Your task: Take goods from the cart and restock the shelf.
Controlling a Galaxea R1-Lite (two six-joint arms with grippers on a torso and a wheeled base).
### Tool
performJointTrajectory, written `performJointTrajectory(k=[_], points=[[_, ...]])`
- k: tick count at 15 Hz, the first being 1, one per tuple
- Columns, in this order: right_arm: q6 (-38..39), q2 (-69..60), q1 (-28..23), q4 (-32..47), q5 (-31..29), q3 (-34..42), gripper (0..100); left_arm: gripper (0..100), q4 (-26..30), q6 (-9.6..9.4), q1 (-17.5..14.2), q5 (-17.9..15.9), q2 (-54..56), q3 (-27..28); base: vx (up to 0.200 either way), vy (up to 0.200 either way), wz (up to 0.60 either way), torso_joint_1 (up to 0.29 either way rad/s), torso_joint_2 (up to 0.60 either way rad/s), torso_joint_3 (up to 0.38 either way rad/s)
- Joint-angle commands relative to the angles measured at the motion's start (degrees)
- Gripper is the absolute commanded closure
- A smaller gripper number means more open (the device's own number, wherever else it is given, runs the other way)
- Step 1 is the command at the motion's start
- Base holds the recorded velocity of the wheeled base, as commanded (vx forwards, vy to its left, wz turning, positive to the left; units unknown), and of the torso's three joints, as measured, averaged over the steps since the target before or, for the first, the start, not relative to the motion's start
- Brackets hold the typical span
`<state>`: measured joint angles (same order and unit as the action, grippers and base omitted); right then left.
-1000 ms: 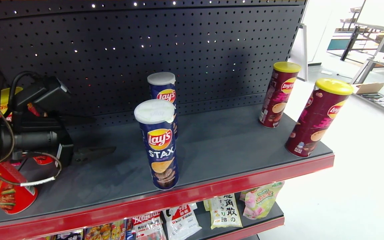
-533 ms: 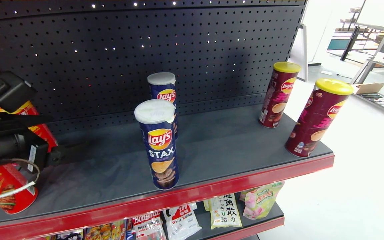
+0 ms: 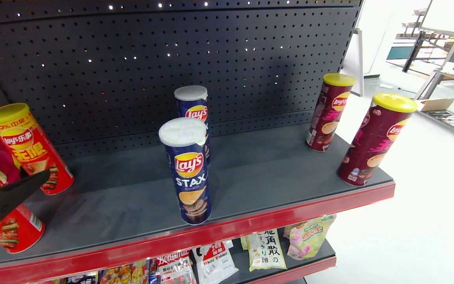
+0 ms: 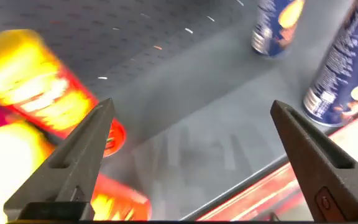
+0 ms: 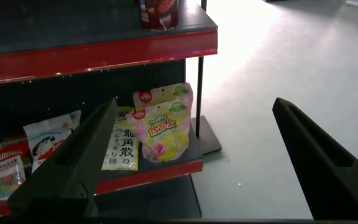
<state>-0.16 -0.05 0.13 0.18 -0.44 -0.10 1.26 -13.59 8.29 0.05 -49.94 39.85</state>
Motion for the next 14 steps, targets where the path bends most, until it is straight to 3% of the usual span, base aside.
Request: performJointTrajectory(k=[1, 2, 3, 4, 5, 8, 14], points=[[0.0, 0.0, 0.0, 0.0, 0.0, 0.0, 0, 0, 0.2, 0.58, -1.8, 3.5, 12.5, -5.1, 0.0, 0.0, 0.0, 0.0, 0.0, 0.0], [0.0, 0.0, 0.0, 0.0, 0.0, 0.0, 0, 0, 0.2, 0.58, -2.0, 3.6, 12.8, -5.3, 0.0, 0.0, 0.0, 0.0, 0.0, 0.0], [0.0, 0.0, 0.0, 0.0, 0.0, 0.0, 0, 0, -0.2, 4.89, -4.6, 5.5, 18.0, -8.0, 0.0, 0.0, 0.0, 0.0, 0.0, 0.0], [0.0, 0.0, 0.0, 0.0, 0.0, 0.0, 0, 0, 0.2, 7.0, -4.7, 5.4, 20.2, -8.5, 0.0, 0.0, 0.0, 0.0, 0.0, 0.0], [0.0, 0.0, 0.0, 0.0, 0.0, 0.0, 0, 0, 0.2, 7.88, -4.6, 5.0, 21.4, -9.4, 0.0, 0.0, 0.0, 0.0, 0.0, 0.0], [0.0, 0.0, 0.0, 0.0, 0.0, 0.0, 0, 0, 0.2, 7.88, -4.5, 3.1, 22.1, -11.6, 0.0, 0.0, 0.0, 0.0, 0.0, 0.0], [0.2, 0.0, 0.0, 0.0, 0.0, 0.0, 0, 0, 0.2, 7.7, -4.6, 3.6, 22.9, -13.4, 0.0, 0.0, 0.0, 0.0, 0.0, 0.0]])
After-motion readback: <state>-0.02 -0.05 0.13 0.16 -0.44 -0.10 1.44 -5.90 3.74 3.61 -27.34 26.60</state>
